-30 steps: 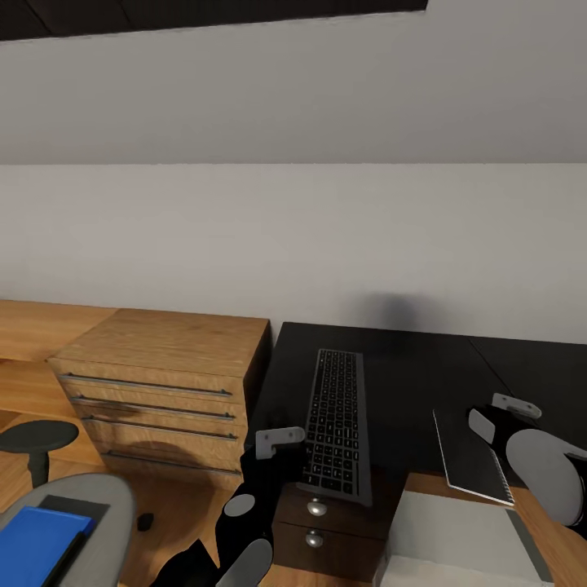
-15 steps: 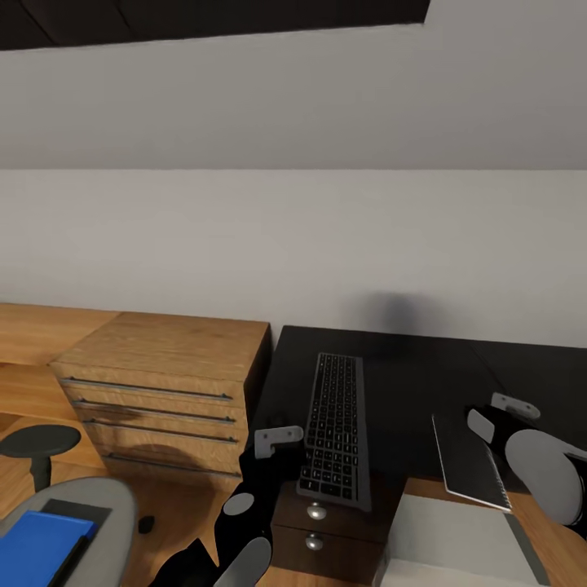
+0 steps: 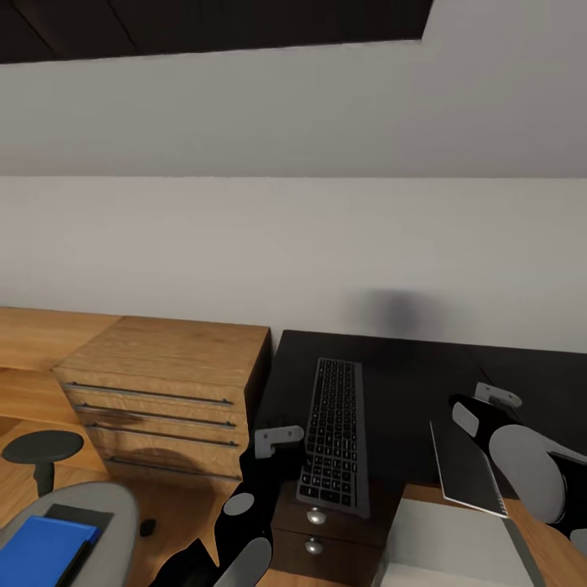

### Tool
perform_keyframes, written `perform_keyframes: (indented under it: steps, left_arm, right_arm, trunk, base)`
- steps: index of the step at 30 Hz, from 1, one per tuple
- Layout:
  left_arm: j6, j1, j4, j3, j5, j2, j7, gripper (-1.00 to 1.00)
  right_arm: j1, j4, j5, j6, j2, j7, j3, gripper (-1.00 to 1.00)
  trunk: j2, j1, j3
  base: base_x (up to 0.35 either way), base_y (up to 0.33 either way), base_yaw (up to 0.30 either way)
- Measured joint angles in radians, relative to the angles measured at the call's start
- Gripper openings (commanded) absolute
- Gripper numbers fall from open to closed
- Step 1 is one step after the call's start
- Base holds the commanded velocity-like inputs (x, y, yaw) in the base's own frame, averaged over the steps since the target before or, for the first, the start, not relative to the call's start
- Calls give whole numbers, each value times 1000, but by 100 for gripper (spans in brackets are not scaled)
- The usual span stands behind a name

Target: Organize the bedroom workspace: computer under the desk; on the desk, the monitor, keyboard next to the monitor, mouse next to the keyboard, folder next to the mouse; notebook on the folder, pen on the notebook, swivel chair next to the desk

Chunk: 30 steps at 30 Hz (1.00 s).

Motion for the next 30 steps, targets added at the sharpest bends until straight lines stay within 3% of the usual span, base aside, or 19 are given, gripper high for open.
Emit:
perform_keyframes:
  steps: [12, 18, 20, 24, 30]
  left_arm:
    - [0, 0, 0, 4, 0, 1, 0, 100]
    - [0, 0, 0, 7, 0, 1, 0, 100]
    - [0, 0, 0, 9, 0, 2, 1, 100]
    - [0, 0, 0, 43, 0, 3, -1, 100]
    - [0, 0, 0, 101, 2, 3, -4, 100]
  right_arm:
    - [0, -7, -1, 1, 26, -1, 2, 100]
    - [0, -34, 1, 1, 54, -4, 0, 100]
    - [0, -41, 1, 1, 76, -5, -1, 100]
    - [2, -41, 1, 0, 104, -6, -1, 100]
    - [5, -40, 1, 0, 121, -5, -1, 100]
  trunk:
    - [84, -45, 38]
    - [126, -68, 56]
    - [140, -76, 63]
    - [168, -92, 75]
    - [168, -92, 75]
  base:
    - [-159, 0, 0]
    - [-319, 0, 0]
    - [-322, 0, 0]
    - [-235, 0, 0]
    - [-67, 0, 0]
